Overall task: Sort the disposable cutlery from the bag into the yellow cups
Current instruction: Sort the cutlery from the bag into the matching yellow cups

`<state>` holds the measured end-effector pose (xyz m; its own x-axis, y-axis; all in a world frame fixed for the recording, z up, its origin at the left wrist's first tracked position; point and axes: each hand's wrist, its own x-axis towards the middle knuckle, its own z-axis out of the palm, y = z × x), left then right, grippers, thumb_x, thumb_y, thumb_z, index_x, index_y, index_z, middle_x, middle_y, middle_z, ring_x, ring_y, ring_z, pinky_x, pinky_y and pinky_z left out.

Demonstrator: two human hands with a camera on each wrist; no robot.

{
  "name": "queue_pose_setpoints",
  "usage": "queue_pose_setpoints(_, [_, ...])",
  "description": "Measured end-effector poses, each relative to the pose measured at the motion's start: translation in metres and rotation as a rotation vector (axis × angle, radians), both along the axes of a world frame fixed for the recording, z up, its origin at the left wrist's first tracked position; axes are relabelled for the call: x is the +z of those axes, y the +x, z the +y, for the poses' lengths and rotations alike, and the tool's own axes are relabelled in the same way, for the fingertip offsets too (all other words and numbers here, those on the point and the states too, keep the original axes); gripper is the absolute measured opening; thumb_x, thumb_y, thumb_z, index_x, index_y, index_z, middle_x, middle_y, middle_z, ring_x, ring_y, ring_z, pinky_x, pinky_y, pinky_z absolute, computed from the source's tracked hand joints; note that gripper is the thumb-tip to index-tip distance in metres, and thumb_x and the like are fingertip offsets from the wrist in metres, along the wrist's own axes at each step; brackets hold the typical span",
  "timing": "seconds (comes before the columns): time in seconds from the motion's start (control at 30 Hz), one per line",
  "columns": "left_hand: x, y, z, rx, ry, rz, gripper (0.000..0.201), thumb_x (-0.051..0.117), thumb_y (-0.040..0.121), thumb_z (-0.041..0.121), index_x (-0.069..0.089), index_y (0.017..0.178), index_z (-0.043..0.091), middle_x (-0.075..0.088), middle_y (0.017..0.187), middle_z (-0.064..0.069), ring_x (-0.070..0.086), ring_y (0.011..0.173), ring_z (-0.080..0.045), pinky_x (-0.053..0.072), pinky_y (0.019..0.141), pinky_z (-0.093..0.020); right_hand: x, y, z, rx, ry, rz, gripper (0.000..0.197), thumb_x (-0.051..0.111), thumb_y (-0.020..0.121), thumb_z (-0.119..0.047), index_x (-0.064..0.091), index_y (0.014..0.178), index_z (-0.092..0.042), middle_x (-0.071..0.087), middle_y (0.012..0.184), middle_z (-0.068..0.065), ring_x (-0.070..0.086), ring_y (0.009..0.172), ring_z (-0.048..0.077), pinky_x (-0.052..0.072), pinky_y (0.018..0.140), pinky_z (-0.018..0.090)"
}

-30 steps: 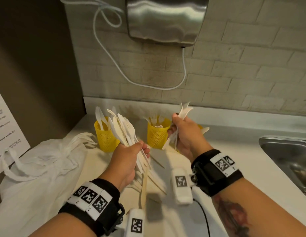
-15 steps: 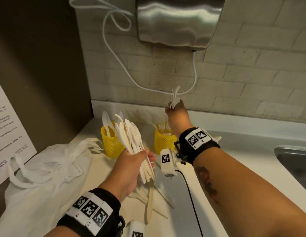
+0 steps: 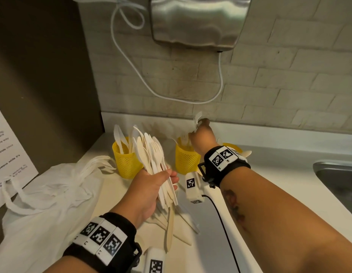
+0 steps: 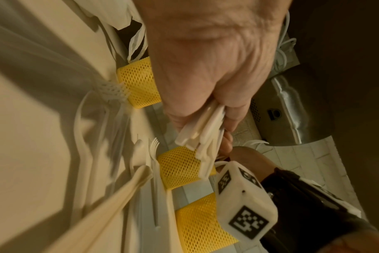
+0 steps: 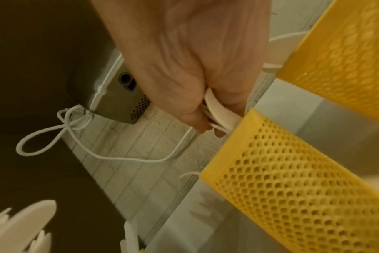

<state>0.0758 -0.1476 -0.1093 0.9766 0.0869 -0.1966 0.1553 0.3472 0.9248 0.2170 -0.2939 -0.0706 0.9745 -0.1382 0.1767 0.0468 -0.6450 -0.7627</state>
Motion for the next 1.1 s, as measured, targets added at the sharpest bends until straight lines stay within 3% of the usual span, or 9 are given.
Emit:
queue_pose_setpoints(0.17, [0.0, -0.002, 0.004, 0.019, -0.002, 0.01, 0.007, 0.063, 0.092, 0.002, 0.066, 0.098, 0.002, 0.075, 0.075, -0.007, 0.075, 0.07, -0.016, 0.059, 0.058, -0.028, -0.001, -0.003, 0.004, 0.063, 0.034, -0.038, 0.056, 0.059, 0.092, -0.008, 0.027, 0.138, -0.006, 0.06, 0.119, 0.021, 0.06, 0.093, 0.032, 0.041, 0.071, 0.031])
queue_pose_setpoints(0.3, [0.0, -0.001, 0.006, 0.032, 0.006, 0.002, 0.007, 0.064, 0.091, 0.002, 0.066, 0.097, 0.002, 0.074, 0.076, -0.008, 0.074, 0.069, -0.015, 0.061, 0.064, -0.032, -0.007, -0.005, 0.007, 0.102, -0.057, 0.08, 0.091, 0.072, 0.084, -0.02, 0.01, 0.148, -0.002, 0.062, 0.108, 0.016, 0.063, 0.101, 0.034, 0.053, 0.087, 0.042])
queue_pose_setpoints(0.4, [-0.001, 0.001, 0.007, 0.04, 0.004, -0.01, 0.009, 0.064, 0.09, 0.001, 0.066, 0.099, 0.003, 0.073, 0.078, -0.009, 0.074, 0.068, -0.014, 0.061, 0.069, -0.035, -0.006, 0.001, 0.005, 0.081, -0.088, 0.095, 0.105, 0.081, 0.074, -0.029, 0.009, 0.149, -0.01, 0.059, 0.121, 0.013, 0.062, 0.106, 0.03, 0.054, 0.088, 0.038])
queue_pose_setpoints(0.53, [-0.003, 0.003, 0.006, 0.031, -0.013, -0.024, 0.011, 0.063, 0.09, 0.001, 0.066, 0.101, 0.002, 0.073, 0.079, -0.011, 0.074, 0.069, -0.015, 0.061, 0.071, -0.036, 0.004, -0.001, 0.0, 0.143, -0.195, -0.043, 0.092, 0.072, 0.081, -0.028, 0.014, 0.152, -0.024, 0.039, 0.143, 0.016, 0.047, 0.127, 0.033, 0.044, 0.103, 0.04])
queue_pose_setpoints(0.67, [-0.004, 0.002, 0.004, -0.014, -0.015, -0.043, 0.007, 0.062, 0.091, 0.0, 0.066, 0.096, 0.003, 0.075, 0.078, -0.01, 0.074, 0.074, -0.018, 0.06, 0.074, -0.039, 0.003, -0.006, 0.001, 0.262, -0.598, 0.085, 0.066, 0.046, 0.099, -0.034, 0.017, 0.154, -0.01, 0.03, 0.156, 0.015, 0.034, 0.14, 0.033, 0.034, 0.112, 0.045])
queue_pose_setpoints(0.8, [-0.003, 0.001, 0.003, -0.075, -0.06, -0.062, 0.013, 0.063, 0.09, 0.0, 0.064, 0.103, 0.005, 0.075, 0.082, -0.011, 0.074, 0.082, -0.023, 0.059, 0.07, -0.037, 0.016, -0.02, 0.001, 0.166, -0.539, 0.005, 0.07, 0.045, 0.097, -0.045, 0.02, 0.153, -0.01, 0.026, 0.157, 0.015, 0.029, 0.142, 0.033, 0.031, 0.113, 0.048])
queue_pose_setpoints(0.93, [0.002, -0.001, 0.0, -0.14, -0.107, -0.096, 0.021, 0.062, 0.09, 0.001, 0.064, 0.111, 0.006, 0.075, 0.083, -0.011, 0.074, 0.079, -0.02, 0.058, 0.066, -0.033, 0.037, -0.069, 0.008, 0.203, -0.237, -0.045, 0.055, 0.056, 0.088, -0.058, 0.061, 0.124, -0.017, 0.064, 0.117, 0.005, 0.061, 0.105, 0.023, 0.048, 0.085, 0.033])
queue_pose_setpoints(1.03, [0.006, -0.002, -0.001, -0.194, -0.153, -0.148, 0.03, 0.057, 0.091, -0.003, 0.064, 0.118, 0.008, 0.075, 0.093, -0.014, 0.073, 0.08, -0.022, 0.057, 0.067, -0.033, 0.026, -0.103, 0.006, 0.489, 0.074, 0.305, 0.042, 0.063, 0.088, -0.047, 0.07, 0.098, -0.007, 0.066, 0.084, 0.007, 0.058, 0.075, 0.017, 0.046, 0.079, 0.036])
queue_pose_setpoints(1.1, [0.007, -0.002, -0.001, -0.235, -0.159, -0.158, 0.033, 0.055, 0.091, -0.005, 0.065, 0.12, 0.009, 0.074, 0.101, -0.017, 0.073, 0.086, -0.025, 0.057, 0.069, -0.034, 0.017, -0.113, 0.002, 0.547, 0.235, 0.324, 0.03, 0.064, 0.092, -0.027, 0.068, 0.094, 0.002, 0.062, 0.074, 0.009, 0.054, 0.065, 0.016, 0.045, 0.074, 0.034])
